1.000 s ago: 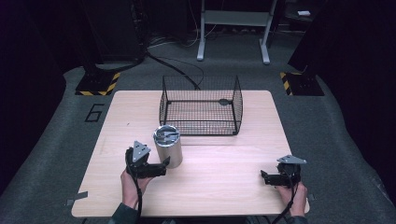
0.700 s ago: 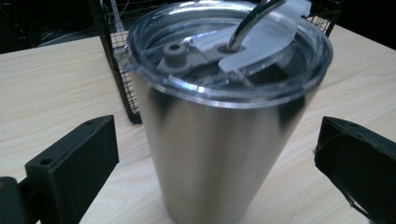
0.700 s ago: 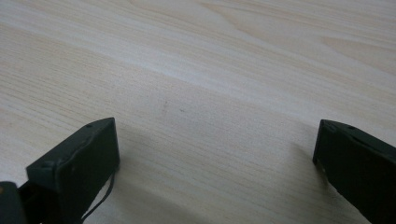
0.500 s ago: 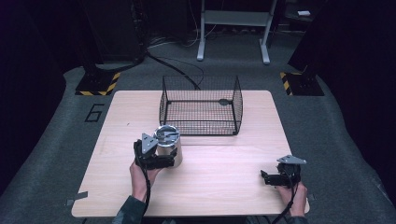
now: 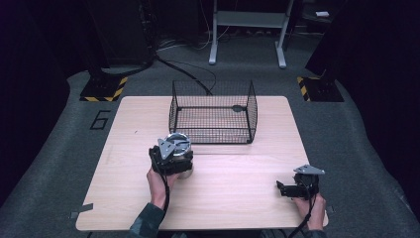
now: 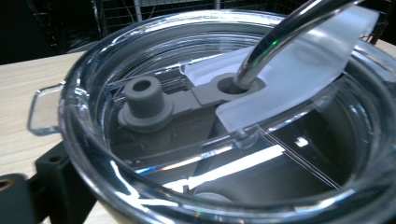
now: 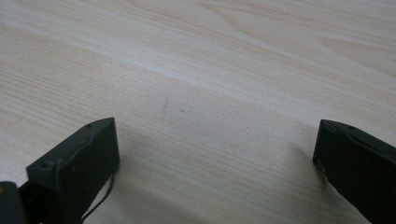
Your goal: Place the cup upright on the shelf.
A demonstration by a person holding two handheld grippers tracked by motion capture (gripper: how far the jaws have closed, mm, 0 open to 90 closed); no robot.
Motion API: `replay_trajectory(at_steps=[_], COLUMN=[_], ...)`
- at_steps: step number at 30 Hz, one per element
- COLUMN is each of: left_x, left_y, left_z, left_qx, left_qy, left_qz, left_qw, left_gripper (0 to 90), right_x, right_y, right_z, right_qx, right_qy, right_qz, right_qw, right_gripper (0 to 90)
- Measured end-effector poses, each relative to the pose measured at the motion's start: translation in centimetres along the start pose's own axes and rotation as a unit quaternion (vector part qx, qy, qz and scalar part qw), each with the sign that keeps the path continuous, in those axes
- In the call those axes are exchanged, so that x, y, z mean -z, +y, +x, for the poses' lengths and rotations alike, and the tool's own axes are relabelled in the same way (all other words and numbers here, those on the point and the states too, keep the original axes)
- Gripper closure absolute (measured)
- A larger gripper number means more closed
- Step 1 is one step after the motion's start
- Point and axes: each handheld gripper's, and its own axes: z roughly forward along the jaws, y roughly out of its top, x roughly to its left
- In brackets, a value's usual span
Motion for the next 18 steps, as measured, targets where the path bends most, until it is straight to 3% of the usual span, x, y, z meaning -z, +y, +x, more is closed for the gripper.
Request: replay_trajectory(at_steps=[12,18], left_x=[-0.15,0.05], left_y=[-0.01,0.07], left_z=[0.06,0.24], left_qx=[0.002,-0.01], left_qy=[-0.002,-0.004], left_qz=[-0.006,-0.005], left_qw=[1.0,0.9999], left_gripper=[4.0,4.3], right_x=[0.01,0.03], right_y=[0.01,0.0], right_z=[0.01,0.04], right_qx=[0.001,-0.001], right_qy=[-0.001,-0.001], right_qz=[0.001,0.001], right_qw=[1.0,1.0], right_gripper=[0.1,0.1])
